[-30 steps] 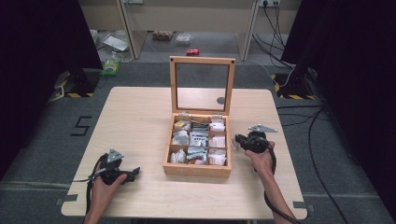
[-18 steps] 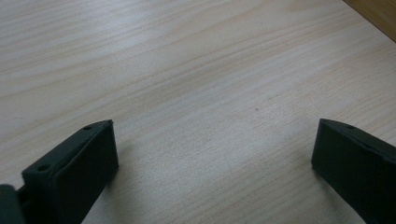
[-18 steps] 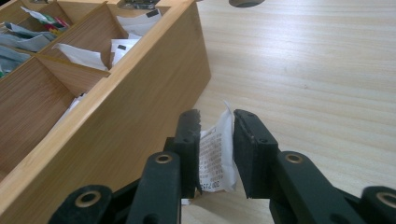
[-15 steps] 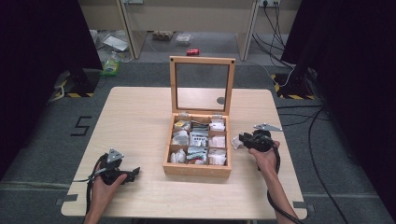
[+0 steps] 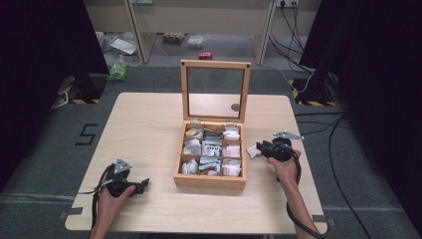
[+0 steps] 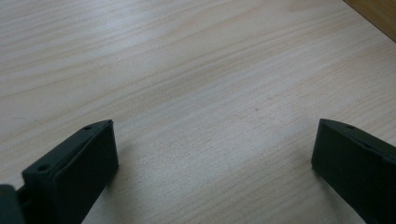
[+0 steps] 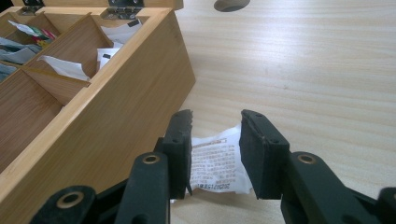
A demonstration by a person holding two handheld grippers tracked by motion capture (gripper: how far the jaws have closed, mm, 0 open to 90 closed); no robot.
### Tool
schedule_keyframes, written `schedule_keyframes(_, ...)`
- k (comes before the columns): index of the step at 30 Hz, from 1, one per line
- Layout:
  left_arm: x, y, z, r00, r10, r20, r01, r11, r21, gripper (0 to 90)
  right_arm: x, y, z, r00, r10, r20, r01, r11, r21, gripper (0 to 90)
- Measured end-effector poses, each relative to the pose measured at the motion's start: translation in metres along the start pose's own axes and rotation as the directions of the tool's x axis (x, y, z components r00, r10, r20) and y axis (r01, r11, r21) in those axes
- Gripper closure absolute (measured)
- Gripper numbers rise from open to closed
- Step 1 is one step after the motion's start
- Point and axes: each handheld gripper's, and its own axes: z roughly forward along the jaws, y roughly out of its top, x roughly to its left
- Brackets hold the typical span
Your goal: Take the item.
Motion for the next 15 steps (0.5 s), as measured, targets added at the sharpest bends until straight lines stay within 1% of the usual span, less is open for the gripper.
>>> schedule_keyframes(1, 0.0000, 0.0000, 0.0000, 1.0000, 0.000, 0.000, 0.000, 1.0000, 0.000, 0.0, 0.0003, 0.0004, -0.0012, 0.9999, 0.017, 0.000, -0.017, 1.000, -0.003, 63.0)
schedule_keyframes(5, 0.0000, 0.0000, 0.0000, 1.0000, 0.000, 0.000, 0.000, 1.0000, 0.000, 0.0, -0.0001, 0.0017, -0.0018, 0.9999, 0.010, -0.006, -0.010, 1.000, -0.010, 61.3)
schedule_keyframes(6, 0.0000, 0.0000, 0.0000, 1.0000, 0.000, 0.000, 0.000, 1.0000, 0.000, 0.0, 0.0003, 0.0021, -0.0022, 0.9998, 0.020, -0.006, -0.021, 1.000, -0.015, 60.2)
schedule_keyframes(7, 0.0000, 0.0000, 0.0000, 1.0000, 0.000, 0.000, 0.000, 1.0000, 0.000, 0.0, 0.0003, 0.0021, -0.0022, 0.9998, 0.020, -0.006, -0.021, 1.000, -0.015, 60.2)
schedule_keyframes(10, 0.0000, 0.0000, 0.0000, 1.0000, 0.000, 0.000, 0.000, 1.0000, 0.000, 0.0, 0.0009, 0.0031, -0.0023, 0.9997, 0.023, -0.011, -0.023, 1.000, -0.012, 56.2)
schedule_keyframes(13, 0.0000, 0.0000, 0.0000, 1.0000, 0.000, 0.000, 0.000, 1.0000, 0.000, 0.0, 0.0013, 0.0047, -0.0027, 0.9997, 0.024, -0.008, -0.024, 1.000, -0.019, 52.4)
schedule_keyframes(14, 0.0000, 0.0000, 0.0000, 1.0000, 0.000, 0.000, 0.000, 1.0000, 0.000, 0.0, 0.0022, 0.0060, -0.0031, 0.9995, 0.030, -0.009, -0.030, 0.999, -0.021, 48.9)
schedule_keyframes(15, 0.0000, 0.0000, 0.0000, 1.0000, 0.000, 0.000, 0.000, 1.0000, 0.000, 0.0, 0.0022, 0.0060, -0.0031, 0.9995, 0.030, -0.009, -0.030, 0.999, -0.021, 48.9)
